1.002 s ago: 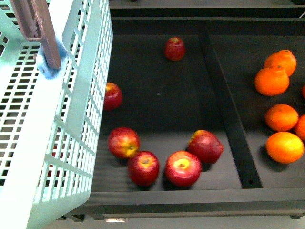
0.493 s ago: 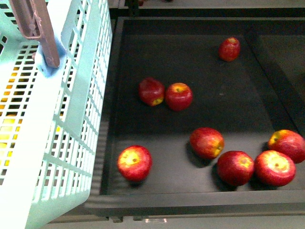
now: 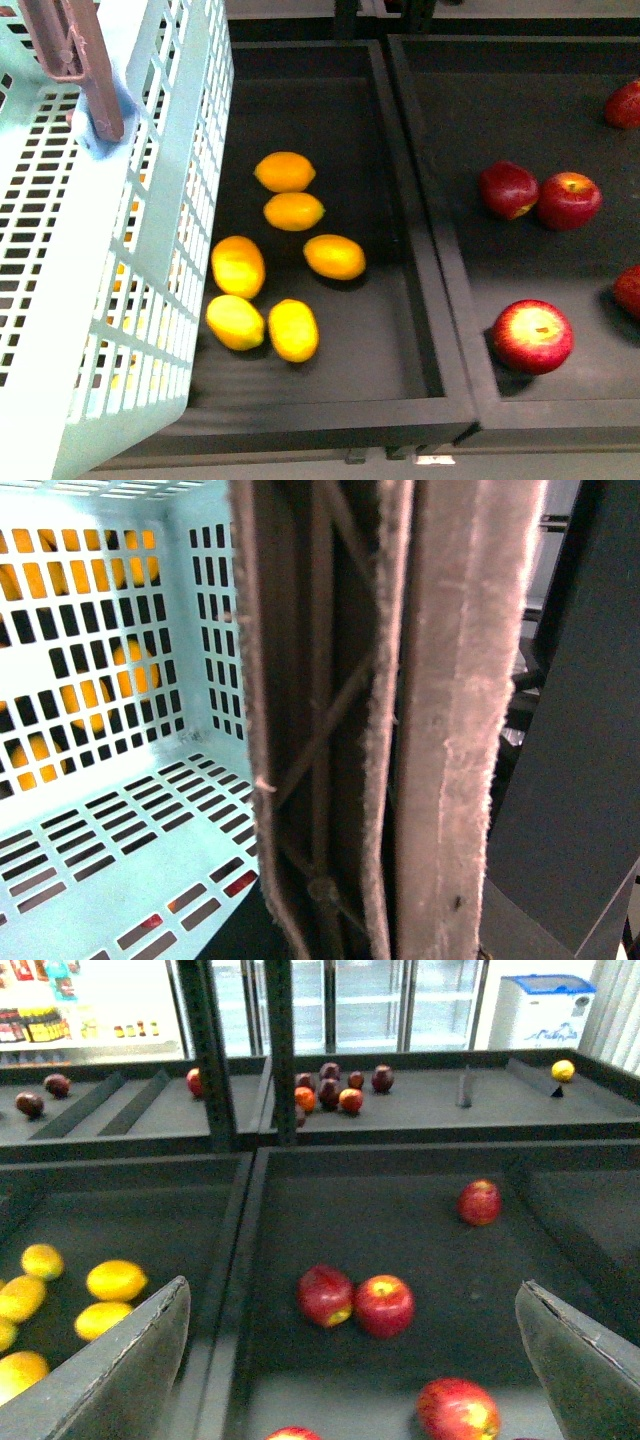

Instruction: Pick lemon and mango into basket

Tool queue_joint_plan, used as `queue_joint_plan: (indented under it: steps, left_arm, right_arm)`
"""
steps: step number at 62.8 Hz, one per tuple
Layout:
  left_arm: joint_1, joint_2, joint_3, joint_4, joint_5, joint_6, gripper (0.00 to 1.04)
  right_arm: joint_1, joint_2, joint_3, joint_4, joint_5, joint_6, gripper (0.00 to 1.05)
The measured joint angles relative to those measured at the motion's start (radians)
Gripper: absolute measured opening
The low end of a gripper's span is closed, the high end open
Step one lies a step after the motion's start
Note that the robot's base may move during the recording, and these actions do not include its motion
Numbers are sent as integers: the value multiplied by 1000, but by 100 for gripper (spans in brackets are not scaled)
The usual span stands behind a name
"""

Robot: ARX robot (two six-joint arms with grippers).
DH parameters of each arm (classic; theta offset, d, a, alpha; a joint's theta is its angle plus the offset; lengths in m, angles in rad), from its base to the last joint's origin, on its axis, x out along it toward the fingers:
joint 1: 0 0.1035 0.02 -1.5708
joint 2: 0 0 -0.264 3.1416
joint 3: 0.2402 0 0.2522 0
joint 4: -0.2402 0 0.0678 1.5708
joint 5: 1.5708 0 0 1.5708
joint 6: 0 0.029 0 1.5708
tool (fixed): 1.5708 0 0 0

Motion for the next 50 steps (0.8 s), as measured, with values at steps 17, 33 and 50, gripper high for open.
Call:
queue_joint_plan:
  steps: [17,33,50]
  left_arm:
    - [0,1,0,0,0,0,18]
    - [0,1,0,0,0,-1,18]
    - [3,2,0,0,-4,1,18]
  right_arm:
    - [0,-1,0,0,0,0,96]
    - [0,-2,0,0,3,0,96]
    - [-1,-1,0,0,-6,0,96]
